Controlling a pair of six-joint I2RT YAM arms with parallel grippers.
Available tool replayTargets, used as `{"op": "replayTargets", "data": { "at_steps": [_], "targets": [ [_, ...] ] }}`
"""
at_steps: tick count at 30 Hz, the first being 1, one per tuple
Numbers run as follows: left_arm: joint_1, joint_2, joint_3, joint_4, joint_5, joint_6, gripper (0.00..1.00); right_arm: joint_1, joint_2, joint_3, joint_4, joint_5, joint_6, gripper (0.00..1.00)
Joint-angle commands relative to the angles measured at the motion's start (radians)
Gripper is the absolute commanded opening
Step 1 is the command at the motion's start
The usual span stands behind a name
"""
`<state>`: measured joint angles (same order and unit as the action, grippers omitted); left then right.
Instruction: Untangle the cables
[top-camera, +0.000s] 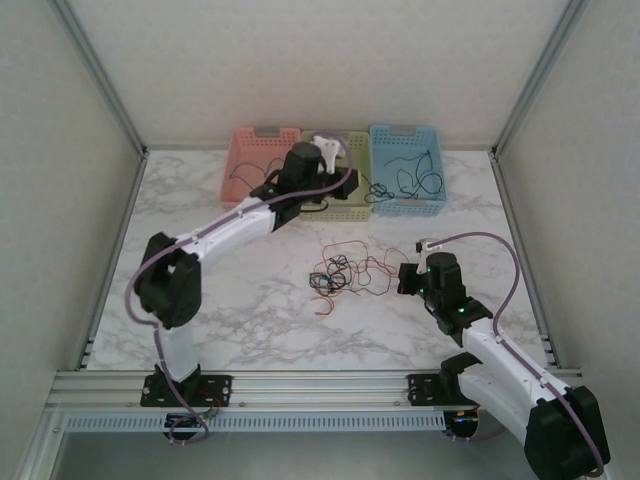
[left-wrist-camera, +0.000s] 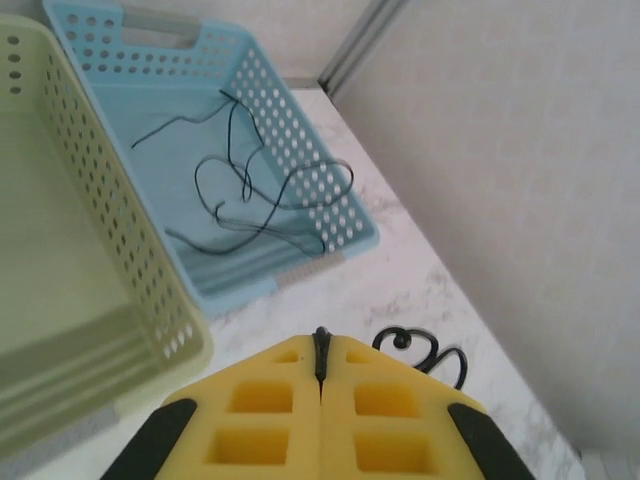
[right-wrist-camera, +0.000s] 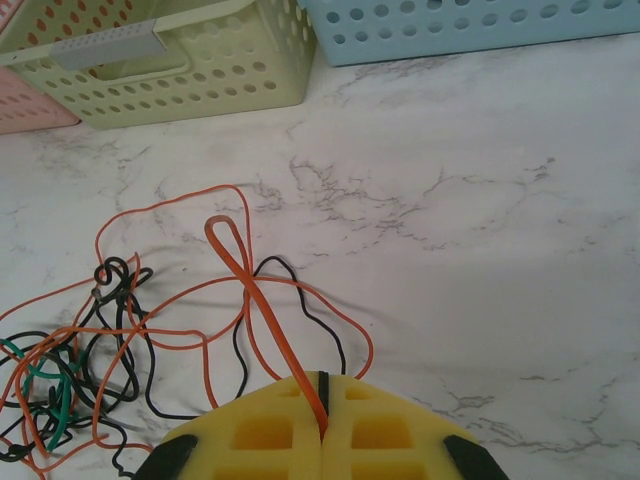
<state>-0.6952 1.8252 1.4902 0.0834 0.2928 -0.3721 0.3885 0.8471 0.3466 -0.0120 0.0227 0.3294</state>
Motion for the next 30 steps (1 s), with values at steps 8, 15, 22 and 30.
{"op": "replayTargets", "data": {
  "at_steps": [8,15,22,30],
  "targets": [
    [-0.039,-0.403,-0.348,0.183,-0.062,0.191,0.00,-0.004,-0.002,0.010,0.000,-0.002,0.002,0.00],
    [-0.051,-0.523,-0.382,0.059,-0.111,0.216,0.00,-0.003,-0.002,0.041,-0.043,-0.021,0.029,0.40],
    [-0.051,-0.624,-0.475,0.023,-0.156,0.202,0.00,-0.003,0.005,0.120,-0.133,-0.036,0.043,0.56],
    [-0.050,-0.696,-0.489,-0.053,-0.144,0.261,0.00,-0.004,-0.073,0.270,-0.245,-0.230,0.030,0.53]
  ]
}}
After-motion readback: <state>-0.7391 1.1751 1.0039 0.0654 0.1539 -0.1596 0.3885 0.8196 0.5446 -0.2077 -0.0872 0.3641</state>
